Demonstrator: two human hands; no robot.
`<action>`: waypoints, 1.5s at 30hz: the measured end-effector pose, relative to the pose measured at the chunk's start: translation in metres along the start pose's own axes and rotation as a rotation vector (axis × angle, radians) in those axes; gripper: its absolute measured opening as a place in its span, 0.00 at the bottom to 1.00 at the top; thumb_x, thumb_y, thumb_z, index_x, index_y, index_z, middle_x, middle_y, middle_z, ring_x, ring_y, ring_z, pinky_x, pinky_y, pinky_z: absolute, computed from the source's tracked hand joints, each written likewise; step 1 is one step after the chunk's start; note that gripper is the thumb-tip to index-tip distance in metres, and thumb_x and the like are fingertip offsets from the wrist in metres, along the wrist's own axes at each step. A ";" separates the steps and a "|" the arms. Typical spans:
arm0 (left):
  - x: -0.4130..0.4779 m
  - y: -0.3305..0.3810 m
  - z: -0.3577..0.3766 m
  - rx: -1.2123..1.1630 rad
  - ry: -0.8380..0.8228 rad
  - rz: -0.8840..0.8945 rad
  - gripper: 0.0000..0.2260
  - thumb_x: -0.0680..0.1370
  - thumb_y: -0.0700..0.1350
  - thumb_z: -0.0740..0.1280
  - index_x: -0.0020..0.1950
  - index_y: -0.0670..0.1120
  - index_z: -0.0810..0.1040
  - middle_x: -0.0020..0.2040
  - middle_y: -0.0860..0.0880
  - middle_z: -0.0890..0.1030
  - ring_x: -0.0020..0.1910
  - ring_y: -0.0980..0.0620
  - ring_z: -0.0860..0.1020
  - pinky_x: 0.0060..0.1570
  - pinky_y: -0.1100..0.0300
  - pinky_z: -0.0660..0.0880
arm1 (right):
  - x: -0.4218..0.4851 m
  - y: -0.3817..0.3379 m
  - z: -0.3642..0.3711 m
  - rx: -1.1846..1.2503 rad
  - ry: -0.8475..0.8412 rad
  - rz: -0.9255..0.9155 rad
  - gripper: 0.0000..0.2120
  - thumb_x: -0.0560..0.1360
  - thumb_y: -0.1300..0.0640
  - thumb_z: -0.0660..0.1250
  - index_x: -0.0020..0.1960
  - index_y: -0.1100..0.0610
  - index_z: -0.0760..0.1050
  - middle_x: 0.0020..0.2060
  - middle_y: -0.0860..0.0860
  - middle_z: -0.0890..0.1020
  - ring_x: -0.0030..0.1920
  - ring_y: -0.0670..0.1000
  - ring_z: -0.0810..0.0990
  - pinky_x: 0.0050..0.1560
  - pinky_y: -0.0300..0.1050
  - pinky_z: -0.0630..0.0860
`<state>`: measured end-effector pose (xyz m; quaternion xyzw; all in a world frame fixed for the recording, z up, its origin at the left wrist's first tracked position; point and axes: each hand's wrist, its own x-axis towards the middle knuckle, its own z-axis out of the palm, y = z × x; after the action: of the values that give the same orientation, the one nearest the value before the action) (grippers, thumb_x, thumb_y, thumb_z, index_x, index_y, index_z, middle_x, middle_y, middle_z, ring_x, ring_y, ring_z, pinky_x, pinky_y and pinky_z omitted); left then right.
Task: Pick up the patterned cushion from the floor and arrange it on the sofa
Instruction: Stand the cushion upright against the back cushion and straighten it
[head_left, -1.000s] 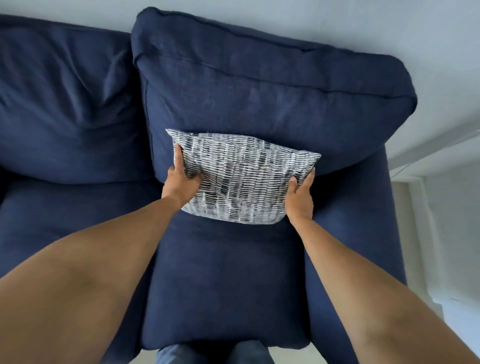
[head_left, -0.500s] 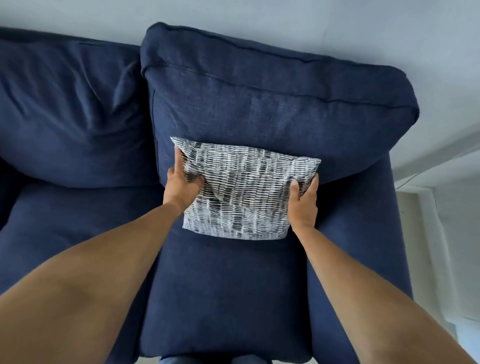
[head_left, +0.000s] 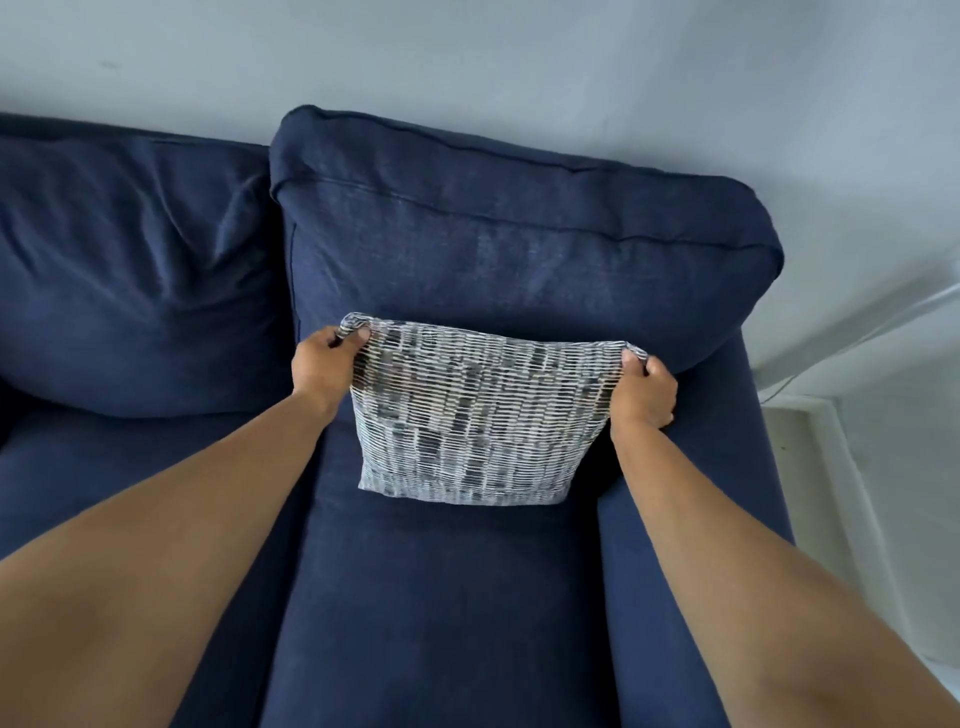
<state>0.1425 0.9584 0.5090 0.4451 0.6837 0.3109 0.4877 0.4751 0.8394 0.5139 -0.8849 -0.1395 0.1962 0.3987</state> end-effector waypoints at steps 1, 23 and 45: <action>-0.001 0.002 0.002 -0.016 -0.006 -0.004 0.13 0.79 0.52 0.70 0.48 0.42 0.81 0.43 0.48 0.82 0.44 0.49 0.78 0.48 0.54 0.74 | -0.002 -0.001 -0.001 -0.006 0.008 -0.002 0.17 0.81 0.46 0.60 0.59 0.55 0.79 0.57 0.51 0.82 0.59 0.56 0.78 0.68 0.56 0.59; 0.001 -0.013 -0.002 -0.240 -0.112 -0.129 0.33 0.77 0.63 0.64 0.77 0.49 0.65 0.69 0.50 0.75 0.66 0.49 0.75 0.70 0.51 0.69 | -0.026 0.030 0.012 0.109 -0.332 -0.029 0.26 0.77 0.39 0.64 0.68 0.54 0.72 0.56 0.47 0.78 0.54 0.48 0.77 0.56 0.46 0.72; -0.011 -0.109 -0.004 0.055 -0.359 -0.258 0.27 0.74 0.41 0.76 0.72 0.47 0.72 0.62 0.49 0.80 0.63 0.48 0.76 0.61 0.56 0.69 | -0.039 0.099 0.011 -0.023 -0.774 0.165 0.24 0.71 0.57 0.77 0.63 0.54 0.72 0.55 0.47 0.80 0.56 0.48 0.77 0.57 0.43 0.68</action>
<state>0.1068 0.9035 0.4212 0.4153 0.6454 0.1426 0.6250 0.4450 0.7673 0.4412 -0.7583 -0.2102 0.5451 0.2894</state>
